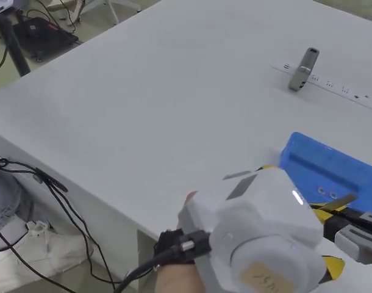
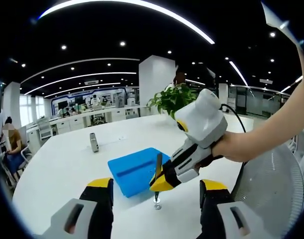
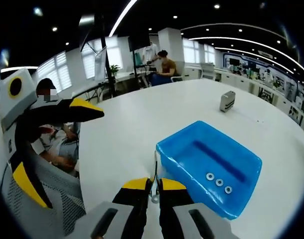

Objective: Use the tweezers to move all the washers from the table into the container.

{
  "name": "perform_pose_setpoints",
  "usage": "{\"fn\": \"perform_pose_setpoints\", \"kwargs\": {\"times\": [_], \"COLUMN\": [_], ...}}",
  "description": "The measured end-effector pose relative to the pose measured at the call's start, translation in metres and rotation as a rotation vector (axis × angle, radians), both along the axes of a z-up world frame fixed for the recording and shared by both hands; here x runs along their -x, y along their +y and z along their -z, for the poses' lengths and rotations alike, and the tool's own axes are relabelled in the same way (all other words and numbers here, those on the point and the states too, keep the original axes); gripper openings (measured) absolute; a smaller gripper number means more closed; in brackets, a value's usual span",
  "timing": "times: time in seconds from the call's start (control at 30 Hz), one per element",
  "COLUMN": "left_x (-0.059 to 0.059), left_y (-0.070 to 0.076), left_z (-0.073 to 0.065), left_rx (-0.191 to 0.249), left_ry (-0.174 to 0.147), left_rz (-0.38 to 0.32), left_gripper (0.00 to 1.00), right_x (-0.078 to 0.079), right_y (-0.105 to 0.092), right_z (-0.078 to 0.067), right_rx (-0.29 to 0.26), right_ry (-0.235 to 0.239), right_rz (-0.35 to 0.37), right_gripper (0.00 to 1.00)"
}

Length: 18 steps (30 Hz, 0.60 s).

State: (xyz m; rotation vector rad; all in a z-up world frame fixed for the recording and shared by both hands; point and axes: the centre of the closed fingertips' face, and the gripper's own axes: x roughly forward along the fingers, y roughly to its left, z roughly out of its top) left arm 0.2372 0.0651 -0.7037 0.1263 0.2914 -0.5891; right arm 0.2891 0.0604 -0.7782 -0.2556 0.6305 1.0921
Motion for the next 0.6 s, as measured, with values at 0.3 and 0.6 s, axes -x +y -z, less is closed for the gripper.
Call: {"fn": "perform_pose_setpoints", "kwargs": {"times": [0.3, 0.6], "left_x": [0.0001, 0.0000], "left_y": [0.0006, 0.0007], "left_z": [0.0000, -0.0007], "left_rx": [-0.001, 0.000], "left_ry": [0.001, -0.001], "left_rz": [0.000, -0.001], "left_gripper": [0.70, 0.70], "right_x": [0.0031, 0.0059], "right_y": [0.0004, 0.0000], "right_z": [0.0052, 0.0049], "right_rx": [0.027, 0.030], "right_ry": [-0.008, -0.011], "right_rz": [-0.019, -0.024], "right_gripper": [0.04, 0.04]}}
